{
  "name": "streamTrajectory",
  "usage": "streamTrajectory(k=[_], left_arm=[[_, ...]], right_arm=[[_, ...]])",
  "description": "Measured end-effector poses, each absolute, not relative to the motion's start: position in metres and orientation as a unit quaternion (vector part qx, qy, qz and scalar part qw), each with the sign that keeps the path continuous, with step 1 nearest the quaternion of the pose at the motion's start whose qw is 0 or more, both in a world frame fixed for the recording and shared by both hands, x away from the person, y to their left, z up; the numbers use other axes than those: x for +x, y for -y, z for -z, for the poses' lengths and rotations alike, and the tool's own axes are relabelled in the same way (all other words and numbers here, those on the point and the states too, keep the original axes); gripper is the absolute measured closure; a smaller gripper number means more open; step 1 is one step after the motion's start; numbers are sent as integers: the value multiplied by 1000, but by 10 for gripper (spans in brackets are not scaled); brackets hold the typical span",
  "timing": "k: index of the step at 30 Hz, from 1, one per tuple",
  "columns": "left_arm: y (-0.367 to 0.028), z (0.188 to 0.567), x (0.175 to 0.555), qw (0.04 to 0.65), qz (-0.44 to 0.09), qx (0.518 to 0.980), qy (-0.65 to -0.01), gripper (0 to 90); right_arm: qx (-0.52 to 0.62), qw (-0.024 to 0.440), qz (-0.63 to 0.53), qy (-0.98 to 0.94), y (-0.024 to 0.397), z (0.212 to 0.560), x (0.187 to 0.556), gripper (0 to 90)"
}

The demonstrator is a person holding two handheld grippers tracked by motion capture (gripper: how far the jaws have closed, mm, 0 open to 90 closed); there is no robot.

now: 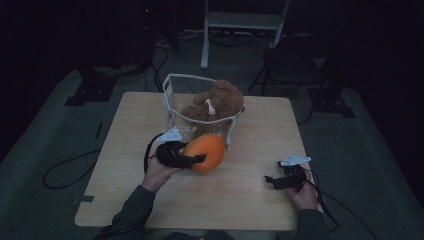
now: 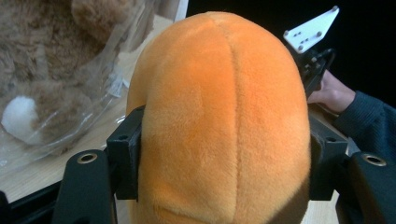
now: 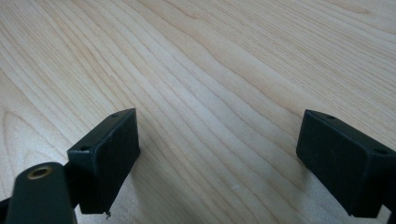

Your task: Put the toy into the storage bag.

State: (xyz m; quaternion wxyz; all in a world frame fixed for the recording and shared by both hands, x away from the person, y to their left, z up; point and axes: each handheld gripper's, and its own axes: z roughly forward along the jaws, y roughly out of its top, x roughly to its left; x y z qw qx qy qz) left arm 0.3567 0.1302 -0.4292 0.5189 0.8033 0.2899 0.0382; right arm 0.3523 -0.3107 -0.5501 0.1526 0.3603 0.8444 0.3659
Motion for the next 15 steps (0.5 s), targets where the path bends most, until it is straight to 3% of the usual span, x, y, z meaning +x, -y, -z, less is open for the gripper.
streamTrajectory(k=[15], left_arm=[[-136,411,351,528,-58,799,-281,325]], right_arm=[[360,153,-366,-844,311,550,352,126]])
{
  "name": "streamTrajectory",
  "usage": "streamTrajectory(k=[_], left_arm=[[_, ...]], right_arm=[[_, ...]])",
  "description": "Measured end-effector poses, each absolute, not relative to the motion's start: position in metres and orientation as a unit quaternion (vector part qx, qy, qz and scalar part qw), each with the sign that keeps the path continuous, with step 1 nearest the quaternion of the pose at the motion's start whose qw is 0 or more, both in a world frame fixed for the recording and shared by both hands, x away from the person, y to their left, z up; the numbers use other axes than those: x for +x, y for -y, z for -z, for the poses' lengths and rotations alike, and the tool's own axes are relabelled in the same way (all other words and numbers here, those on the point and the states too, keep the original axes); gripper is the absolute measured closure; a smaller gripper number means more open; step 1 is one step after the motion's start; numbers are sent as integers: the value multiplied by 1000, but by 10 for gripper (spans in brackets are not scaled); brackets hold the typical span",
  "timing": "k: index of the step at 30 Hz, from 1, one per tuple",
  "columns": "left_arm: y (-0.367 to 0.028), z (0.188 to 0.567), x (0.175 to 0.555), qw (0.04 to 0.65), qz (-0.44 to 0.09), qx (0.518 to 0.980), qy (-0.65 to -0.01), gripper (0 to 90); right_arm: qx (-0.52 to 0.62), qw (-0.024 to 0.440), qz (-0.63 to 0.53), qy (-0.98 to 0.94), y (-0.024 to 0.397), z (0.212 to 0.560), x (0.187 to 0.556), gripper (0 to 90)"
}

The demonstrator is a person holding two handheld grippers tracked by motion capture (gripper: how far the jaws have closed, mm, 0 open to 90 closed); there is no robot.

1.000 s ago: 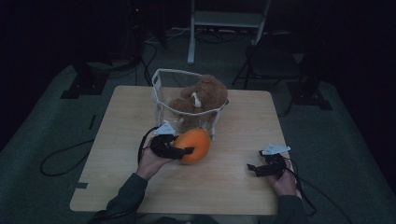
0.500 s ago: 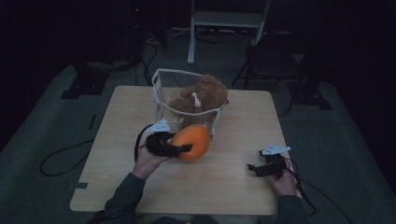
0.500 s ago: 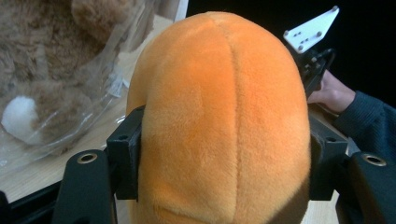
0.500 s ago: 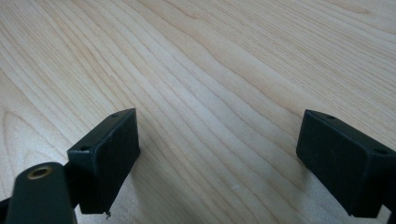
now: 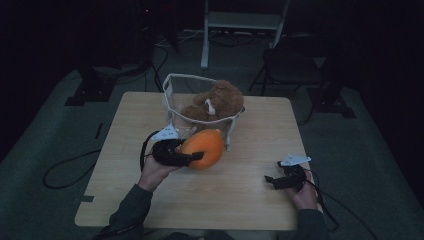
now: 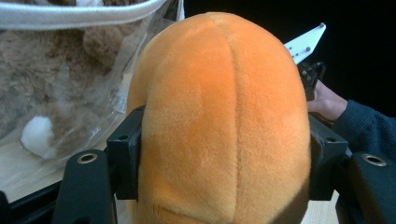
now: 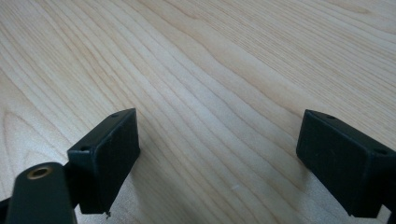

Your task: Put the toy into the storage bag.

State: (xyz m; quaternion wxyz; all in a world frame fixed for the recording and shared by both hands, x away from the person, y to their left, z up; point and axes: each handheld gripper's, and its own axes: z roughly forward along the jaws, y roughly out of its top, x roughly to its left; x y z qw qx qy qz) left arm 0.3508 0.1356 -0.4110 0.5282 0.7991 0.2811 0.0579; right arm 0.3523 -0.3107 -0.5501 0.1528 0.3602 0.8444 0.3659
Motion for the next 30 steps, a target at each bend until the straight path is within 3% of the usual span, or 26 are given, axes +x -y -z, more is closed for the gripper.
streamTrajectory(k=[30], left_arm=[[-139,373,348,547,-91,791,-260,324]], right_arm=[[360,153,-366,-845,311,550,352,125]])
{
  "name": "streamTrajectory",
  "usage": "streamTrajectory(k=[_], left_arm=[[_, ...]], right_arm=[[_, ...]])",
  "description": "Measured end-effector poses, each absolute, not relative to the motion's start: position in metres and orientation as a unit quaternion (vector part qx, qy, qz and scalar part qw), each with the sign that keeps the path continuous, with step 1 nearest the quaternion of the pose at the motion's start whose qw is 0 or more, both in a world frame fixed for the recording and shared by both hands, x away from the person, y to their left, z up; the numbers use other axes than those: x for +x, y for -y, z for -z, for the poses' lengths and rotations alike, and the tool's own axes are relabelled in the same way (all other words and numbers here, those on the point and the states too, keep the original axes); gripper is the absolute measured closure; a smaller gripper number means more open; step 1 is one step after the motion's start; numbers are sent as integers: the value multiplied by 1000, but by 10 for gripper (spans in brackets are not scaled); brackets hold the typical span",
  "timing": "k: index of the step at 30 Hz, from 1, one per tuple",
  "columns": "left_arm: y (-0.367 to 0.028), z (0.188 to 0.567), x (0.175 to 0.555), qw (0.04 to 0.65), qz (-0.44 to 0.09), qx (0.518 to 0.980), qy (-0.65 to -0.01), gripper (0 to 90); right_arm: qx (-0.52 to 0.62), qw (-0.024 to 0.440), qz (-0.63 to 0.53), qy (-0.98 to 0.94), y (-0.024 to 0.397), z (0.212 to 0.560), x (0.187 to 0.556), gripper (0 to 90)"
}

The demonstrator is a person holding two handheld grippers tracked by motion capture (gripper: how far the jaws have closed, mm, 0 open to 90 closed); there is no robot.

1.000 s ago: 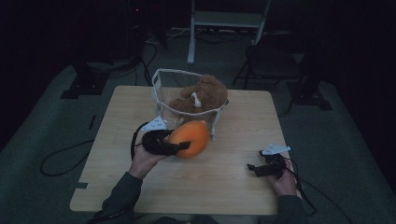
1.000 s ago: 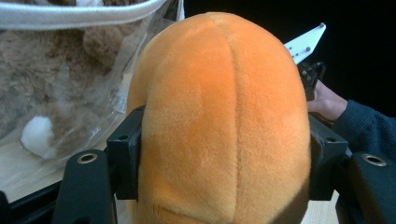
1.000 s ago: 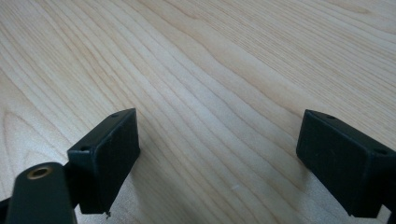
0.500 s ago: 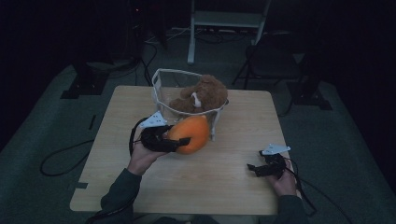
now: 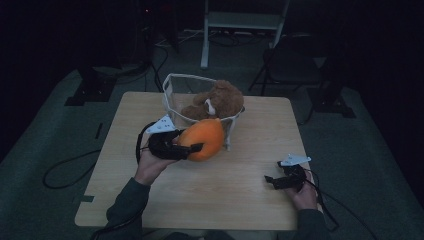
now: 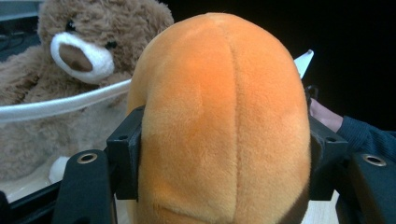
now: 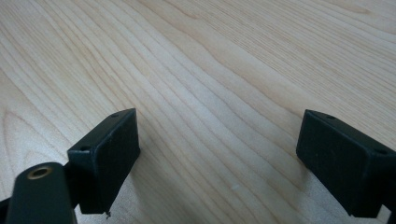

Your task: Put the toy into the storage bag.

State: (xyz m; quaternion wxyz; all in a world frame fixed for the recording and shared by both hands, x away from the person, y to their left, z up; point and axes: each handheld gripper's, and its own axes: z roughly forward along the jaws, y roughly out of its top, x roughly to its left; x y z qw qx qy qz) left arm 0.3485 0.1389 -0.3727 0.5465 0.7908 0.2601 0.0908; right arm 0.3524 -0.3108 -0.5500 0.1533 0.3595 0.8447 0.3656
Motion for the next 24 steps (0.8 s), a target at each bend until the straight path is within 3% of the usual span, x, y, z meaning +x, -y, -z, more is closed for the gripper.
streamTrajectory(k=[24], left_arm=[[-145,352,349,557,-113,782,-256,324]], right_arm=[[359,153,-366,-845,311,550,352,125]])
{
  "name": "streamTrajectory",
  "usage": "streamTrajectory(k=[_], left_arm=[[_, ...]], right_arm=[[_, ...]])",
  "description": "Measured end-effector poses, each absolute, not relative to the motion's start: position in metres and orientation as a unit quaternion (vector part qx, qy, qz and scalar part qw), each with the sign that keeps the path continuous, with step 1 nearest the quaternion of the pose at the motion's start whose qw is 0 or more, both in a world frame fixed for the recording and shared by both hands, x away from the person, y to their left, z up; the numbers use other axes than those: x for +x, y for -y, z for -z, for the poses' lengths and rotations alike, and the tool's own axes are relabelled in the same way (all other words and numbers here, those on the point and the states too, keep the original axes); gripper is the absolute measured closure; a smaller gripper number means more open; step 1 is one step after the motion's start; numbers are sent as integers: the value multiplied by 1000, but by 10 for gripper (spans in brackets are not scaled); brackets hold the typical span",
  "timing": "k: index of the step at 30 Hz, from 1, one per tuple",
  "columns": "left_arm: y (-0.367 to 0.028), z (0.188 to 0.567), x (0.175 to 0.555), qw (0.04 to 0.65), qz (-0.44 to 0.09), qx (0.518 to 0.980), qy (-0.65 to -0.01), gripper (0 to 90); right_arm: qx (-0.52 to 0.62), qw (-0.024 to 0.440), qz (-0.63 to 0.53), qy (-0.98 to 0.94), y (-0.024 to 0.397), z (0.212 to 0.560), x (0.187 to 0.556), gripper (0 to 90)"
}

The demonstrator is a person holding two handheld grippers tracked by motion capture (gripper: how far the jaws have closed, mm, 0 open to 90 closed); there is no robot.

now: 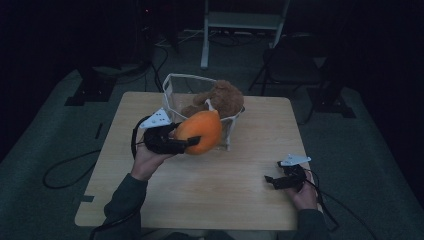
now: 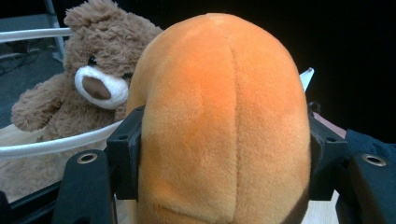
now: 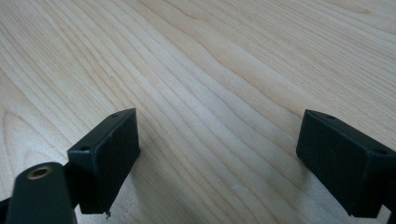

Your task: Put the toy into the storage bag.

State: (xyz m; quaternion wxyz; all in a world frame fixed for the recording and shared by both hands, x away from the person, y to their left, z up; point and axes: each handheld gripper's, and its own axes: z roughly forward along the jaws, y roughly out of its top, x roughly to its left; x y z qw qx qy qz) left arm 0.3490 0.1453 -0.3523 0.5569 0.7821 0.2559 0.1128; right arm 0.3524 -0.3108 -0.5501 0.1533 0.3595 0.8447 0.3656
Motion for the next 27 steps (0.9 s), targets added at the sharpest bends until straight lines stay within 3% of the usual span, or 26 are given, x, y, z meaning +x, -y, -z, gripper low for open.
streamTrajectory(k=[27], left_arm=[[-146,336,350,566,-130,775,-249,324]], right_arm=[[360,153,-366,-845,311,550,352,125]])
